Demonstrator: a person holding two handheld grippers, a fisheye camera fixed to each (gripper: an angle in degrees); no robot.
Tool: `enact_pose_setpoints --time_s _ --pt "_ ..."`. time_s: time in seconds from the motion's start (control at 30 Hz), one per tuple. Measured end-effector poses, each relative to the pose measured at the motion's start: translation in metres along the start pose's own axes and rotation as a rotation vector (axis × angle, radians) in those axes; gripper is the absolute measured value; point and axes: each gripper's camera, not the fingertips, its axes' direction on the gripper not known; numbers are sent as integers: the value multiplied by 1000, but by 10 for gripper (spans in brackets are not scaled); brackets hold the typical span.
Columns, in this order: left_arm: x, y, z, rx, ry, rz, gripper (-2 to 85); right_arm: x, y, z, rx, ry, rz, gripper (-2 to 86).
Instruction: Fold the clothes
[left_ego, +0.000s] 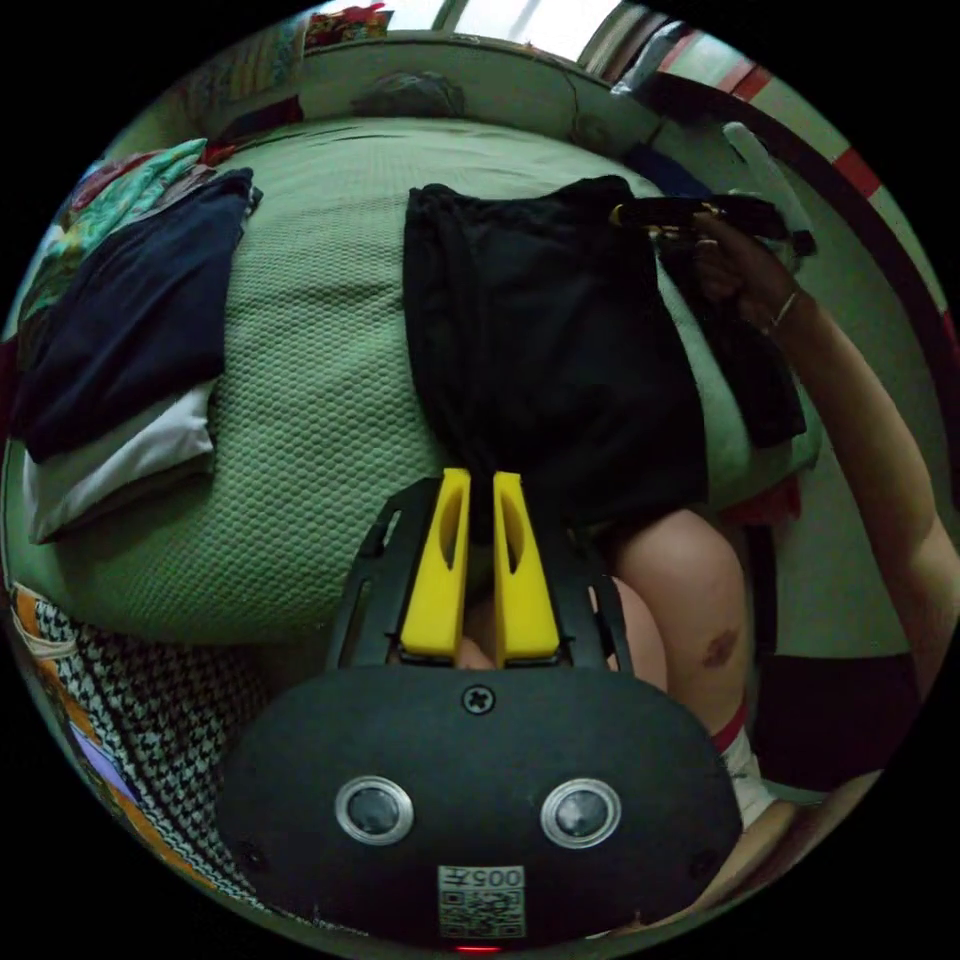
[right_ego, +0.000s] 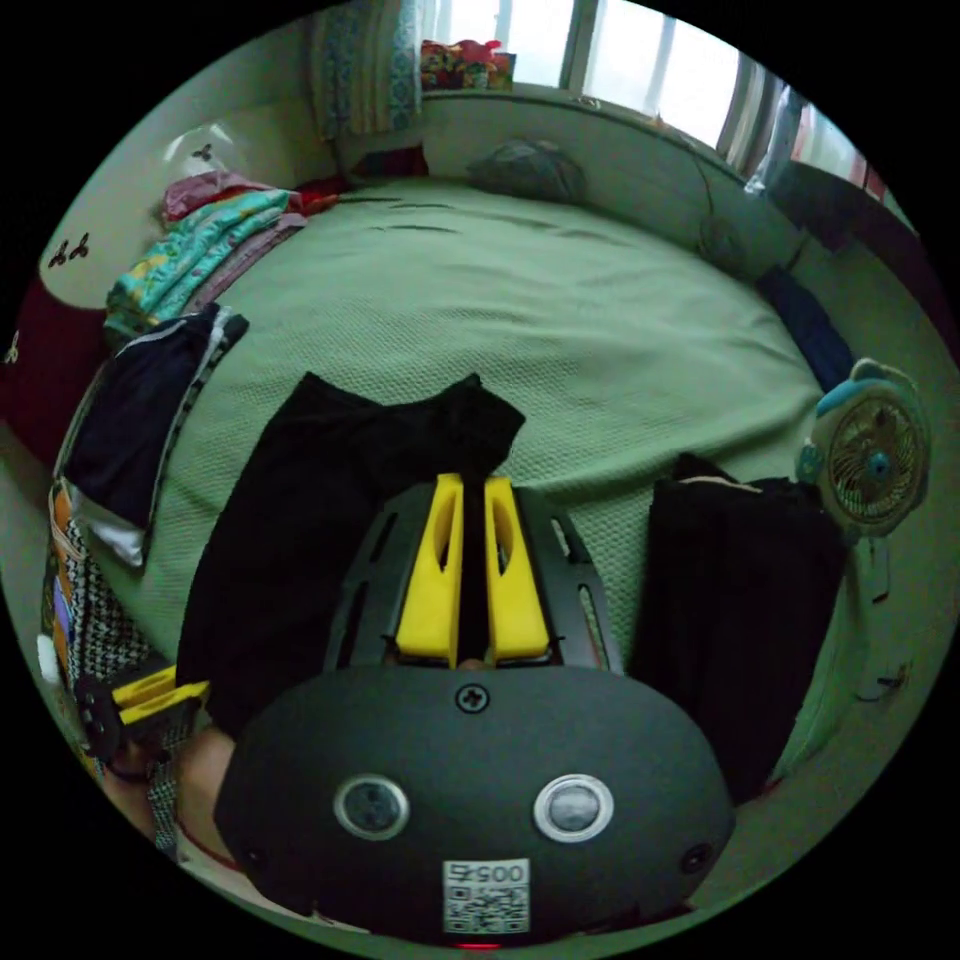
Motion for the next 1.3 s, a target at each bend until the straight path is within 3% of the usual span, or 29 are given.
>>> enact_pose_setpoints --time_s 0.07,0.37,0.8,1.07,1.23,1.3 --pt "-7 6 -21 33 52 2 47 -18 -9 -24 23 20 -27 -7" --pt "-22 54 -122 169 -34 41 46 -121 -43 -130 158 92 -174 -8" --pt "-106 107 -283 359 -212 -54 65 -280 -123 -202 318 -18 -282 -8" --pt "-160 84 -321 360 -336 -120 93 -359 -193 -171 338 -22 -334 -6" --pt "-200 41 -280 220 -433 -171 102 -385 -224 -87 162 35 -286 33" --pt "-217 31 -261 161 -454 -247 105 -382 -214 -64 107 -34 -273 39"
